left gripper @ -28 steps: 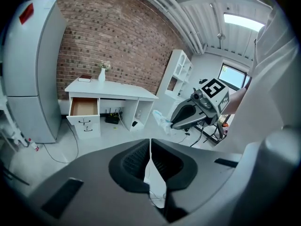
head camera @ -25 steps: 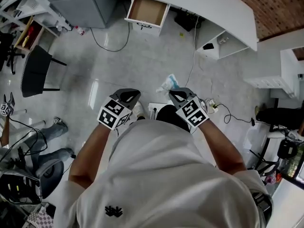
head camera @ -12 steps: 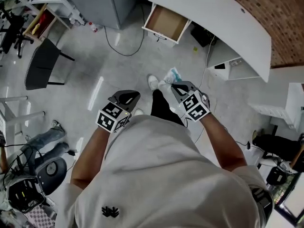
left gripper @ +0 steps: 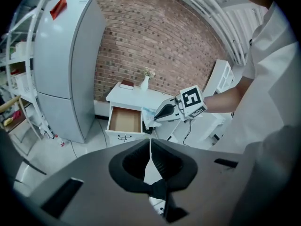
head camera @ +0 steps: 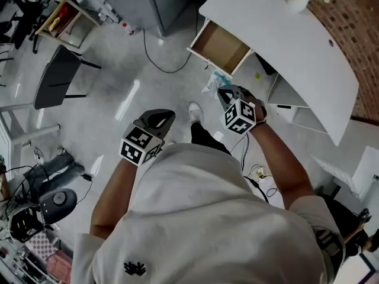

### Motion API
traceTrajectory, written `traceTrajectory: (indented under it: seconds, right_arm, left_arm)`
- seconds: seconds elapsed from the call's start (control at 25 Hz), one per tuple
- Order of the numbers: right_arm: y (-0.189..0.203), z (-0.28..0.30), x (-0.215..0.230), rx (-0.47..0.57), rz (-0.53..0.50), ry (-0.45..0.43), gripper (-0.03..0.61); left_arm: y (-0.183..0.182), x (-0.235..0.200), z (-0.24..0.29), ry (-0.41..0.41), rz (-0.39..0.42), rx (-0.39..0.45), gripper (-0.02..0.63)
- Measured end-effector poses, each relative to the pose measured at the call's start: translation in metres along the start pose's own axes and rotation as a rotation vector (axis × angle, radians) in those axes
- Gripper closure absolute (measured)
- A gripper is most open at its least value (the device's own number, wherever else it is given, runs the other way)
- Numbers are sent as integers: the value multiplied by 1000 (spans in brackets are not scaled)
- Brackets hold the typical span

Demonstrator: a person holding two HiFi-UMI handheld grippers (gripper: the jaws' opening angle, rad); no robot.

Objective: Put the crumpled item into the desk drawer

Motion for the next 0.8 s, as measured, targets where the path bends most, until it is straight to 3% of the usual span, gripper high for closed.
traceTrajectory:
  seconds: [0.16, 0.4, 0.64, 0.8]
  right_arm:
    - [14, 59, 69, -11, -87, -19, 549]
    - [17, 138, 131, -50, -154, -52, 549]
    - [48, 261, 159, -106, -134, -70, 549]
    - [75, 352, 158, -148, -108, -78, 549]
  left_arm:
    - [-35, -30, 30, -47, -49, -15, 584]
    - [-69, -59, 40, -80, -112, -32, 584]
    - [-52, -104, 69, -119, -194, -58, 584]
    - [-15, -136, 100, -131, -245, -71, 584]
Point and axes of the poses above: the fingertips, and each gripper's own axes: z forward along the fingers, x to its right, y out of its underside, the point moved 2 cm from there along -z, backward along the fingers, and after that the axes turned 4 degrees about y, right-handed, at the moved point
